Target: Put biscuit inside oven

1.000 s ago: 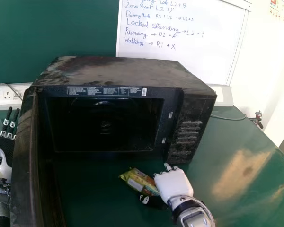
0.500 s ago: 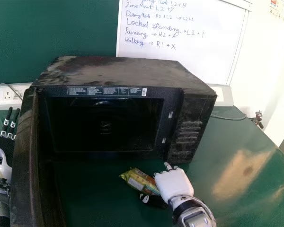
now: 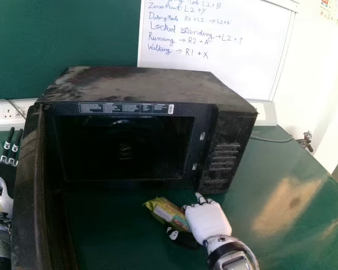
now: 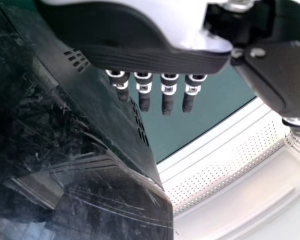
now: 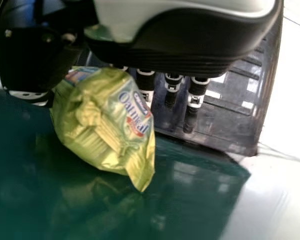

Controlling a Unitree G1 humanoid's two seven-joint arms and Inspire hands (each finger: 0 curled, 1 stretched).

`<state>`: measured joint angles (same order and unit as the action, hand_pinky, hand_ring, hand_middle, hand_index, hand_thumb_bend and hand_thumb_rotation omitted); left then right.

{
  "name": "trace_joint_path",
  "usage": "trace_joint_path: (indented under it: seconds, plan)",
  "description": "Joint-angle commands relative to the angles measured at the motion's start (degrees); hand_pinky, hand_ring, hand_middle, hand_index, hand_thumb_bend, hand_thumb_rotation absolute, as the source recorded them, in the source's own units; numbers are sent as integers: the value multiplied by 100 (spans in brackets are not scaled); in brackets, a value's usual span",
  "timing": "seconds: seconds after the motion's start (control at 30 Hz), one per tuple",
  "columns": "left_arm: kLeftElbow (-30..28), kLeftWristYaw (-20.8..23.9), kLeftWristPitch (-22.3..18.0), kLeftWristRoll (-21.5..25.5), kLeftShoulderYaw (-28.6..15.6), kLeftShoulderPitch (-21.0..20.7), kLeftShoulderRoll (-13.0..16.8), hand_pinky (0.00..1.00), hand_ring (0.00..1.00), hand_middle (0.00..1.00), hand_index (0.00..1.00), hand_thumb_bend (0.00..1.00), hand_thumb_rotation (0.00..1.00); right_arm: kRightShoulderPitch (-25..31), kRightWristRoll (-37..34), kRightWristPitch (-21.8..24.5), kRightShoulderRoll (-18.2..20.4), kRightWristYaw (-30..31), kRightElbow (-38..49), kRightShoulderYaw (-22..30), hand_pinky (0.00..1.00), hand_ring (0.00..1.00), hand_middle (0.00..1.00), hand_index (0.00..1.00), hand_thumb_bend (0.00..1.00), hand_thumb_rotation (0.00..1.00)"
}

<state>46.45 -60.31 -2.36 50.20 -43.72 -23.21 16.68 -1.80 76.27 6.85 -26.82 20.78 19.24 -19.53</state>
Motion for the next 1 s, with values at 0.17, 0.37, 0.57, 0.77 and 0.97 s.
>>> trace_joint_path:
  seconds: [0.17, 0.37, 0.57, 0.77, 0.97]
  plan:
    - [160, 45, 101, 7, 24, 281, -251, 0, 14, 41, 87, 13, 69, 53, -400, -14, 117, -368, -40, 120, 78, 61, 61, 57, 60, 6]
    - [172, 39, 80, 4, 21, 272, -256, 0, 12, 39, 88, 12, 69, 62, -553, -33, 178, -729, -83, 223, 75, 59, 59, 49, 51, 13]
    - [132, 86, 127, 15, 15, 285, -263, 0, 13, 39, 87, 13, 64, 91, -653, -38, 187, -1029, -48, 296, 73, 56, 48, 53, 52, 1]
    - [140, 73, 93, 4, 9, 284, -258, 0, 12, 39, 87, 13, 67, 104, -694, -21, 188, -1073, -20, 333, 74, 56, 47, 53, 52, 0]
    - [174, 58, 120, 19, 2, 278, -240, 0, 12, 39, 87, 14, 66, 101, -707, -15, 191, -1169, -35, 365, 72, 55, 47, 53, 52, 0]
